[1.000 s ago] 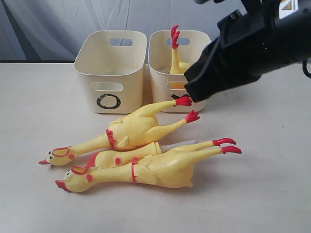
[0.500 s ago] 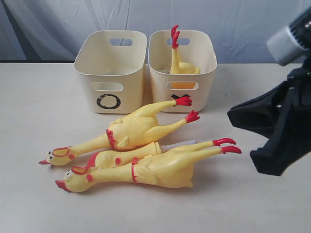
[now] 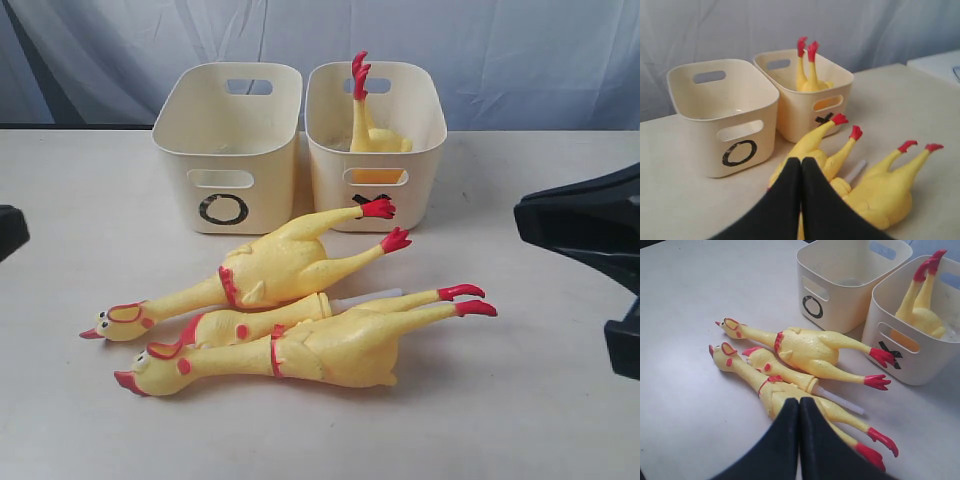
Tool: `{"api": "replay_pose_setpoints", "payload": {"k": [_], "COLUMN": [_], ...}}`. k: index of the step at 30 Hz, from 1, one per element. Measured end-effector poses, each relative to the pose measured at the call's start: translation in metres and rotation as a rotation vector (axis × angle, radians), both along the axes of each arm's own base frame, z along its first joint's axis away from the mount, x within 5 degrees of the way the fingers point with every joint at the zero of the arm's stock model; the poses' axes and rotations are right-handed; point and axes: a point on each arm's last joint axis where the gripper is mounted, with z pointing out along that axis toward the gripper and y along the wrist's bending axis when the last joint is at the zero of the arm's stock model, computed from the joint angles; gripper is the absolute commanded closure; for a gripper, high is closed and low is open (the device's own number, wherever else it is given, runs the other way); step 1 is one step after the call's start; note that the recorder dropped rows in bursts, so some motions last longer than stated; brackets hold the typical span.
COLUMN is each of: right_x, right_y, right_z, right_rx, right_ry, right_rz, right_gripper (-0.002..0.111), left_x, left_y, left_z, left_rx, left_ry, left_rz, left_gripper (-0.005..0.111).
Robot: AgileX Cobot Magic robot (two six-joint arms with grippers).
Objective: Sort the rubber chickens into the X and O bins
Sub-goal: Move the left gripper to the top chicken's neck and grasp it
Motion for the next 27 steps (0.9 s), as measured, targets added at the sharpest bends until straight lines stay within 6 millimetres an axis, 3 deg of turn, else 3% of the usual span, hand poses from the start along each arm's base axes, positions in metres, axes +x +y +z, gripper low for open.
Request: {"api": "replay_pose_setpoints", "payload": {"k": [11, 23, 27], "right_x": [-0.001, -0.001, -0.001], "right_y": [0.001, 0.001, 0.001], "right_z": [0.0, 0.0, 0.0], "right_rx": [0.012, 0.013, 0.013], "right_ry": [0.009, 0.011, 0.011], "right_rz": [0.002, 0.003, 0.003], "right_gripper": [0.109, 0.109, 0.109], "left_x": [0.049, 0.105, 0.123], "left_y": [-0.008, -0.024, -0.029], "left_z": [-0.029, -0.055, -0.062], "left_rx": [0.208, 0.34, 0.513], "left_ry": [0.082, 0.216, 0.197], "left_rz": [-0.253, -0.268, -0.275], "left_gripper": [0.107, 0.107, 0.097]}}
